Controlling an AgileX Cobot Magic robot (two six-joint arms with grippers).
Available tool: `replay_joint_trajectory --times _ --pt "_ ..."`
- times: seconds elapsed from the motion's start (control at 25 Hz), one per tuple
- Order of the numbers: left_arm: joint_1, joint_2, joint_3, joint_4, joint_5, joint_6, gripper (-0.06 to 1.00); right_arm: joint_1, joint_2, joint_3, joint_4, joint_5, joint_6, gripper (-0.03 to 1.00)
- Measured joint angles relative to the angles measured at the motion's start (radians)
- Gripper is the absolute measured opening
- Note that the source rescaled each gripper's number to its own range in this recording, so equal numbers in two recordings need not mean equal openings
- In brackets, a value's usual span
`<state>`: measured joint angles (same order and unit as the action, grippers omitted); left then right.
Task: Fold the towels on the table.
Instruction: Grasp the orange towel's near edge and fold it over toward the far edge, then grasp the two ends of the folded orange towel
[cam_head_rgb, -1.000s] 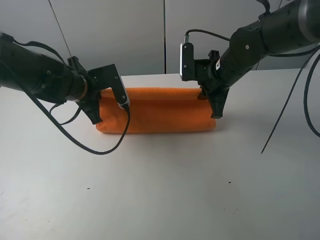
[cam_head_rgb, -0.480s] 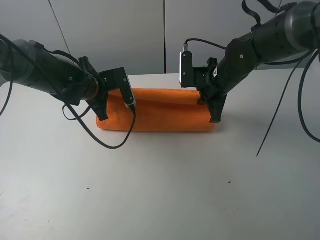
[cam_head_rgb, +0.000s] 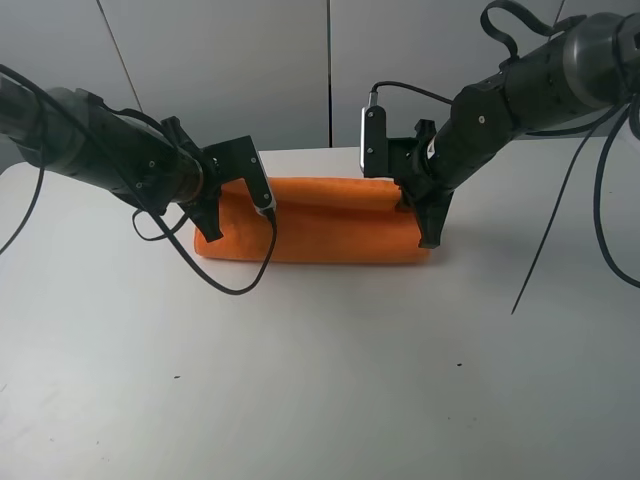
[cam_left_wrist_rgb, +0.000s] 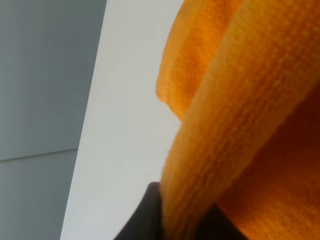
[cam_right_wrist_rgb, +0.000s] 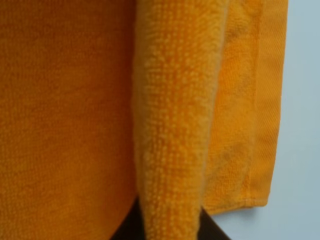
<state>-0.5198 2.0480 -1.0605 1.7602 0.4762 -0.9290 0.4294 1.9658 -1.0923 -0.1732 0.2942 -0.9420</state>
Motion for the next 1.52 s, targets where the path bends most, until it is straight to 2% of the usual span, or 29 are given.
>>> replay_joint_trajectory --times 0.08,0.12,0.24,0.32,0.4,0.6,0.68,0.76,0.84,1.0,1.08,1.2,1.32,1.44,1.52 --pt "0.001 0.000 -0.002 -0.002 0.017 0.000 0.25 -0.002 0.001 0.000 0.000 -0.004 0.018 0.27" --pt "0.005 0.000 -0.002 -0.004 0.031 -0.002 0.34 -0.005 0.001 0.000 -0.003 -0.008 0.034 0.41" --pt "0.009 0.000 -0.002 -0.008 0.064 -0.002 0.82 -0.010 0.001 0.000 -0.015 -0.016 0.055 0.78" --pt "0.011 0.000 -0.002 -0.011 0.080 -0.004 0.96 -0.010 0.001 0.000 -0.020 -0.028 0.065 0.95" --pt "0.011 0.000 -0.002 -0.011 0.101 -0.006 0.99 -0.010 0.001 0.000 -0.023 -0.046 0.083 0.99" --pt "0.011 0.000 -0.002 -0.011 0.183 -0.008 1.00 -0.010 -0.008 0.000 -0.023 -0.079 0.113 1.00" --pt "0.011 0.000 -0.005 -0.011 0.201 -0.039 1.00 -0.010 -0.023 0.000 -0.019 -0.081 0.136 1.00" --pt "0.011 -0.012 -0.006 -0.015 0.201 -0.088 1.00 -0.010 -0.038 0.000 -0.008 -0.074 0.193 1.00" --pt "0.011 -0.034 -0.015 -0.060 0.187 -0.114 1.00 -0.010 -0.056 0.000 0.004 -0.061 0.274 1.00" --pt "0.011 -0.096 -0.038 -0.245 0.140 -0.112 1.00 -0.010 -0.100 -0.008 0.014 0.006 0.395 1.00" --pt "0.011 -0.127 -0.052 -0.383 0.113 -0.046 1.00 -0.010 -0.108 -0.034 0.026 0.065 0.445 1.00" --pt "0.020 -0.149 -0.080 -0.653 0.088 0.090 1.00 -0.029 -0.109 -0.072 0.065 0.151 0.507 1.00" --pt "0.065 -0.151 -0.096 -0.923 0.054 0.239 1.00 -0.082 -0.109 -0.130 0.184 0.262 0.520 1.00" --pt "0.133 -0.151 -0.101 -1.189 0.024 0.386 1.00 -0.144 -0.109 -0.184 0.351 0.339 0.481 1.00" --pt "0.172 -0.151 -0.101 -1.318 0.018 0.494 1.00 -0.179 -0.109 -0.206 0.479 0.369 0.449 1.00"
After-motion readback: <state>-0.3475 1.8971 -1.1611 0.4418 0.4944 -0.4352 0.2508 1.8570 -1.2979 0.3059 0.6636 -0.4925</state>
